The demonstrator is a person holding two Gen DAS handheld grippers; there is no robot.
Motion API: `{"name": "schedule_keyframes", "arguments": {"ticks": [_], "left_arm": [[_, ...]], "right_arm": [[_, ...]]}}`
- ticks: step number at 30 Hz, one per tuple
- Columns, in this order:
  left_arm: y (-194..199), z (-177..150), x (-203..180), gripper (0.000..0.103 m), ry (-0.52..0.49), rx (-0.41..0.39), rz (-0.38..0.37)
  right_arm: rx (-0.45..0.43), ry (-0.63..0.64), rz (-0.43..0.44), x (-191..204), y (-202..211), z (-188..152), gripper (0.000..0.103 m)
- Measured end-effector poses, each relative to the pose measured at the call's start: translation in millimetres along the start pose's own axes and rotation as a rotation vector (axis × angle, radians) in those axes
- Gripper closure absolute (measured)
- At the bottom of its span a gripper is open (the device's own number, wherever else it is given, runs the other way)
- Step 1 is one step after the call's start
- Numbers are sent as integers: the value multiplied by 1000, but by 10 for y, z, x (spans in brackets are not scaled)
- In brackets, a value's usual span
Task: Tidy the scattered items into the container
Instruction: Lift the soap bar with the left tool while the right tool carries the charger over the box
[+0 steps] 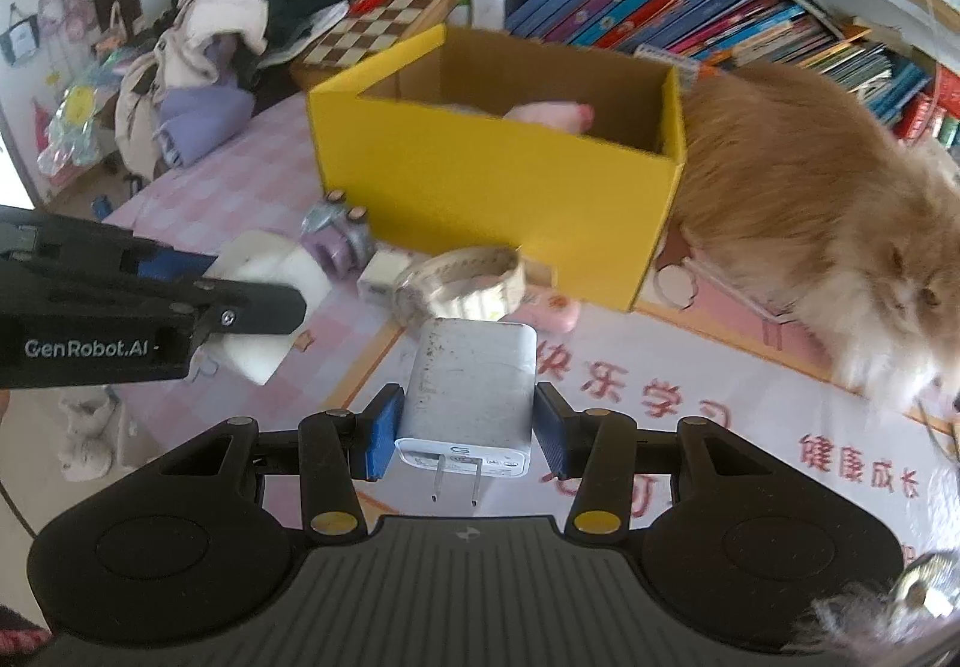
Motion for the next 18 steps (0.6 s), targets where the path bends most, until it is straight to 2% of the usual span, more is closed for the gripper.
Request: {"name": "schedule_keyframes", "arguments": {"ticks": [8,18], "left_arm": [[73,404,-118,76,-37,-87,-17],[-11,1056,-142,76,-64,-182,19]], "right_arm": [[-97,-15,-18,-238,189,363,59],[-237,36,3,-588,304,1076,59]]}}
Point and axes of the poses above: each gripper's, at about its wrist camera, not at the fingertips, and y roughly against the way its jaws point, x to its left, z to its top, the point moved 9 cm from there along -y, roughly the way its jaws point, and after that the axes turned 3 degrees about y, right-handed, at the moved point
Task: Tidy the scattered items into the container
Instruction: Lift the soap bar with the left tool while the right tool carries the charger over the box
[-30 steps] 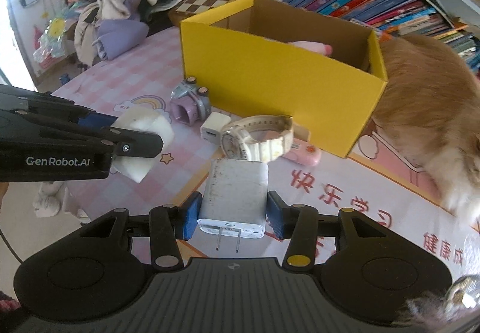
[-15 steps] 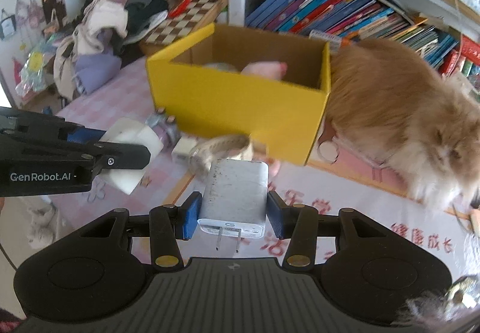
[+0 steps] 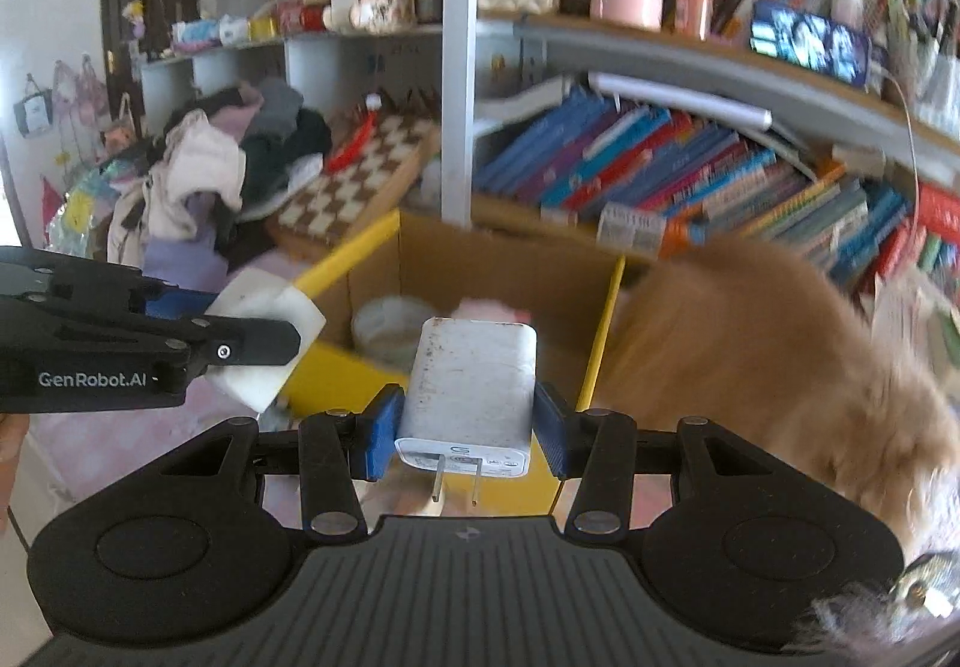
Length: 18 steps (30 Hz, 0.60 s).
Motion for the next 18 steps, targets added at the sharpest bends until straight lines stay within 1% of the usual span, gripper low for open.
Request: {"name": "schedule_keyframes", "arguments": {"ticks": [4,8,14,18], "left_arm": [[-159,152,38,76,-11,-4,34],[-361,252,111,76,-24,15,77],[-697,293,217,76,-23,85,105],[-901,290,284,76,-51,129,136]], "right_arm": [[-28,39,12,-133,-161,224,59],[-29,84,29,-246,-411,383,59],[16,158,61,-367,-814,463,59],[63,219,93,-370,-1065,448,59]]}}
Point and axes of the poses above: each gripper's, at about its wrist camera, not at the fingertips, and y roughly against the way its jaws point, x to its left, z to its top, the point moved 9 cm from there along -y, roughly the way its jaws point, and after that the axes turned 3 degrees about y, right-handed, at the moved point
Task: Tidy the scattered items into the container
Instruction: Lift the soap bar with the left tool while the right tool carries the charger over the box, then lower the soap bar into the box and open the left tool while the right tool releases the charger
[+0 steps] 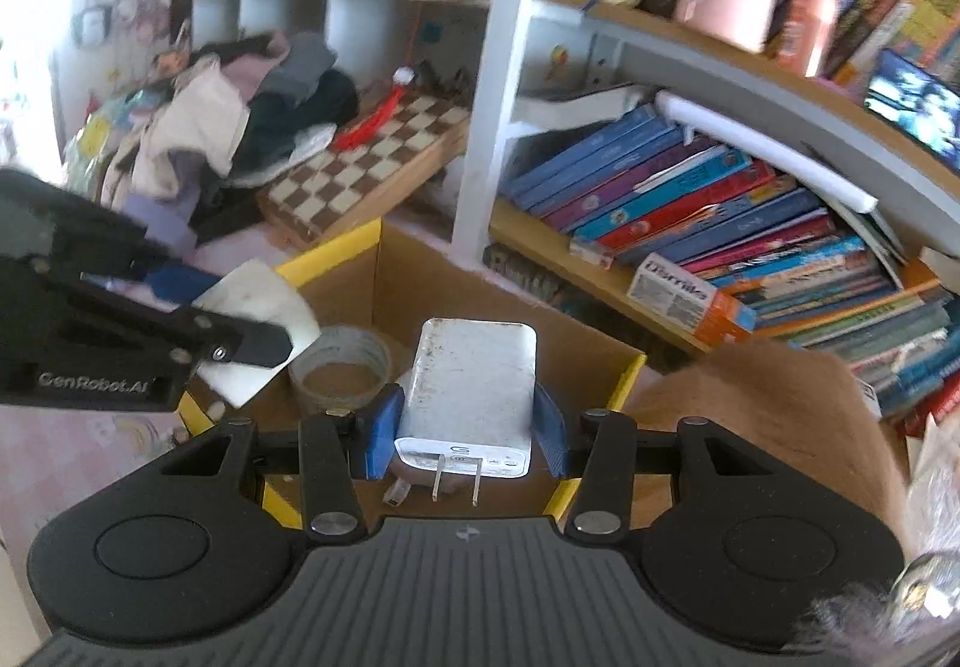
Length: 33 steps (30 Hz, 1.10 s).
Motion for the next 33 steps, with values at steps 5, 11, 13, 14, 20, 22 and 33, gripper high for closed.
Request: {"name": "schedule_keyframes", "arguments": {"ticks": [5,11,13,14,20,22,33], "left_arm": [[-212,-33,27,76,-54,65,25],[-431,-103,29,76,-73,136,25],[-493,-134,26,76,-79,161,18],[-527,-149,27,76,-82,178,14],[-755,-231,85,76,-129,317,-14],[-832,-269,97,76,-157,370,-24],[-1021,-453,-7,76,-219,506,-85]], "right_arm": [[54,24,49,18,-229,-63,60],[124,43,127,70,-447,-189,61],[148,58,149,100,-508,-222,61],[159,65,160,113,-536,-230,61],[253,125,241,211,-696,-274,61],[294,149,270,245,-754,-299,61],[344,124,358,264,-859,-339,60]]}}
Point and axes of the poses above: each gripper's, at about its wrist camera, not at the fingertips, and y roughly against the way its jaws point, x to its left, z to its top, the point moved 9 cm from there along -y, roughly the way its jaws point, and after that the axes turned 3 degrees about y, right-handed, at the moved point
